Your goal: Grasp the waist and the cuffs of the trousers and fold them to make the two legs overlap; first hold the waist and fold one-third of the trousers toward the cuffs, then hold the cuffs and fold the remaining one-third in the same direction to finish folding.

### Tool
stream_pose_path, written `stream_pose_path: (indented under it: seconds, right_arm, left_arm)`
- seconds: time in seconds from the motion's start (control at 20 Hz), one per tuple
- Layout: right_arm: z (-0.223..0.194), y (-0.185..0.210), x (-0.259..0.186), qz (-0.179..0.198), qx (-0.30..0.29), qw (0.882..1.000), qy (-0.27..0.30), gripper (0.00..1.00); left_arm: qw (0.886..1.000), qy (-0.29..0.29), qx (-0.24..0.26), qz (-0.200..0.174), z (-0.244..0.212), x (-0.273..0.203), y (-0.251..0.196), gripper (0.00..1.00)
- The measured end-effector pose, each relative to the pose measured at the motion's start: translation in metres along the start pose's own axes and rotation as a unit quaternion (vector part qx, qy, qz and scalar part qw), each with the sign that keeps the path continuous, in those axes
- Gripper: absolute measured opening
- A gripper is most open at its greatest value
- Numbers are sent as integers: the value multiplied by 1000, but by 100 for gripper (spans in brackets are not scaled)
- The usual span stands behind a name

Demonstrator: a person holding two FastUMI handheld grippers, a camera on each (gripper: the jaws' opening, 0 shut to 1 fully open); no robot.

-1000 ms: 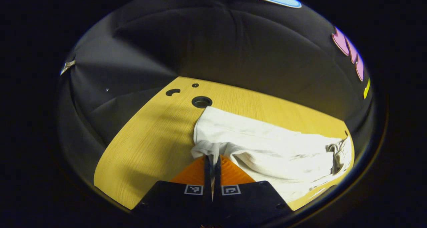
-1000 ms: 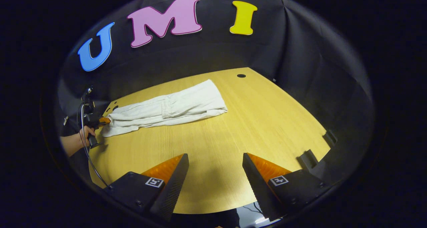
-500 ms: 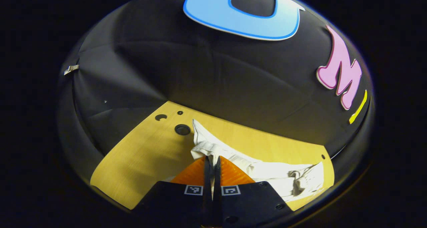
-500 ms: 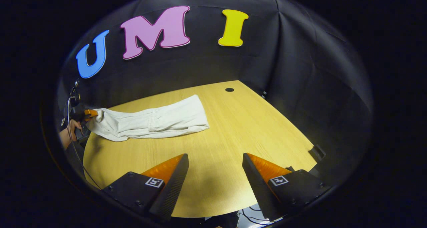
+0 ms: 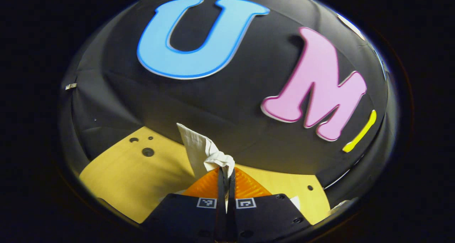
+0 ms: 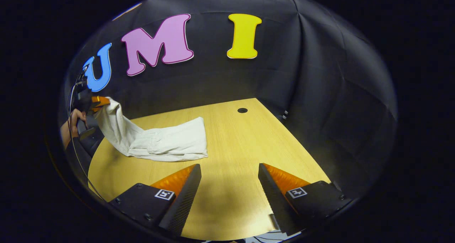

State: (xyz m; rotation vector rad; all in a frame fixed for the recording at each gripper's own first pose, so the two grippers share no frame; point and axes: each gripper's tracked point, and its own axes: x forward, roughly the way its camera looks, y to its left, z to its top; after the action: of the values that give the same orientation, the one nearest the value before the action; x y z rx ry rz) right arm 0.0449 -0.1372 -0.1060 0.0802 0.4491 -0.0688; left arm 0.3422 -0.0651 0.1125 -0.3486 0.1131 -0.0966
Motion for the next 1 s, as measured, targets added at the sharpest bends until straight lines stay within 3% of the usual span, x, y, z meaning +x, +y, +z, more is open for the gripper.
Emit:
stream_pose_path:
  seconds: [0.3, 0.55, 0.75, 1.0]
  right_arm:
    - [8, -53, 21, 24, -6, 1000, -1, 99]
    - [7, -80, 25, 41, -1, 999, 0, 99]
    - [2, -90, 24, 50, -3, 999, 2, 99]
    - [1, -92, 20, 58, -2, 998, -5, 99]
  left_arm:
    - [999, -13, 25, -46, -18, -1, -127, 5]
    - [995, 9, 55, -84, -61, 0, -214, 5]
    - [992, 42, 73, -99, -106, 6, -256, 6]
    - [987, 86, 92, -97, -162, 8, -276, 14]
